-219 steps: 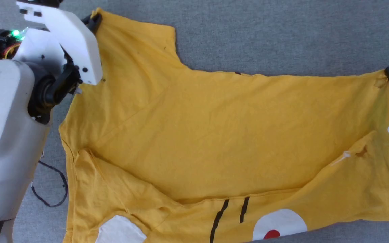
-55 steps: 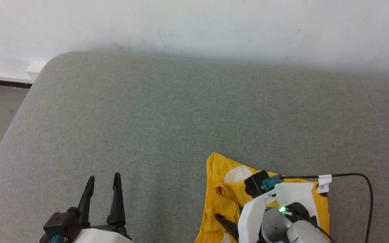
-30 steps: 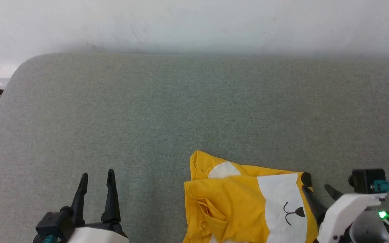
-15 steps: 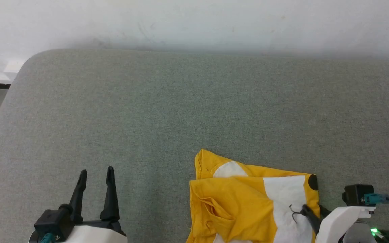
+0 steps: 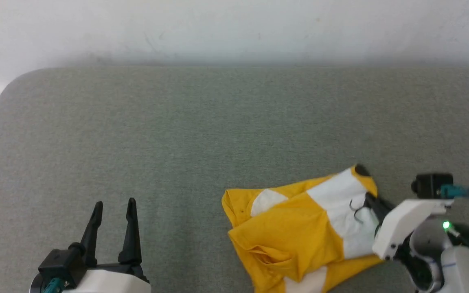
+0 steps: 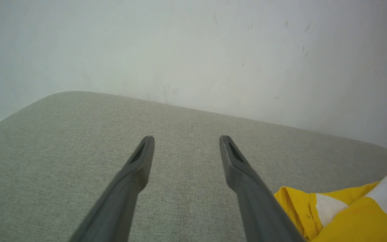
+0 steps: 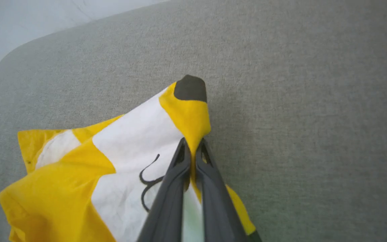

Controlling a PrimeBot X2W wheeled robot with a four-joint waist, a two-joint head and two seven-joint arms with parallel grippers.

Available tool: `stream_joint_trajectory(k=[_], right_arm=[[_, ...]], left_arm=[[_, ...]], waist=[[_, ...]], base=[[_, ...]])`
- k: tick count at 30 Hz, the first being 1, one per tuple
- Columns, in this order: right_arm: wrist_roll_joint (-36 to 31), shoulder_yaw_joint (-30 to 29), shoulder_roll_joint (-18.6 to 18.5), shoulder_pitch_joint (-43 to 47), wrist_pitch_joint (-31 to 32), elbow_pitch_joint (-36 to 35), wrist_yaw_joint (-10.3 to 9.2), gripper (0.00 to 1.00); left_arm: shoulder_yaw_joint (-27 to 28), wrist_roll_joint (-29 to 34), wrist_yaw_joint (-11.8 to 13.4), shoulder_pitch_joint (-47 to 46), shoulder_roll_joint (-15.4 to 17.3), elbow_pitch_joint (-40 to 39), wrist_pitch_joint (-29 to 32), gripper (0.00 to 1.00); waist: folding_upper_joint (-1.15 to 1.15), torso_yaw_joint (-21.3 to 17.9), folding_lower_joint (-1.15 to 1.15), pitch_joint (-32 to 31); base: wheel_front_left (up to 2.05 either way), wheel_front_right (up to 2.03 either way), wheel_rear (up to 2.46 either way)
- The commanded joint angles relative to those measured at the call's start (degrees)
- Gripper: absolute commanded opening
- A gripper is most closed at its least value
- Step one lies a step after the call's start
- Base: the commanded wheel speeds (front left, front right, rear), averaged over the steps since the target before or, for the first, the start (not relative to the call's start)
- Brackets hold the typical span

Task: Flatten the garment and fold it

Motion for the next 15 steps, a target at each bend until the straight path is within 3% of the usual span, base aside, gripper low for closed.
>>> stream_joint_trajectory(k=[1,6,15], right_arm=[[-1.84,-0.92,-0.02,-3.18,1.23,-1.47,-0.12,0.00],[-5.77,-4.19,-2.31,-8.54,5.64,-4.98,-0.12,0.00],[-7.15,-9.60,-11.27,-18.53,9.78,-8.11,-0.12,0.00]], left_arm=[[-0.12,0.50,0.16,-0.22,0.46,-0.44,0.09,1.00],[-0.54,0.70,0.20,-1.40,0.84,-1.19,0.37,1.00],[-1.27,1.76,0.44,-5.91,1.82,-3.29,0.68,1.00]], waist=[[0.00,-2.09,0.00,0.54],[0.00,-4.35,0.00,2.65],[0.00,-8.23,0.00,10.88]], base=[[0.00,0.00,0.00],[0.00,0.00,0.00],[0.00,0.00,0.00]])
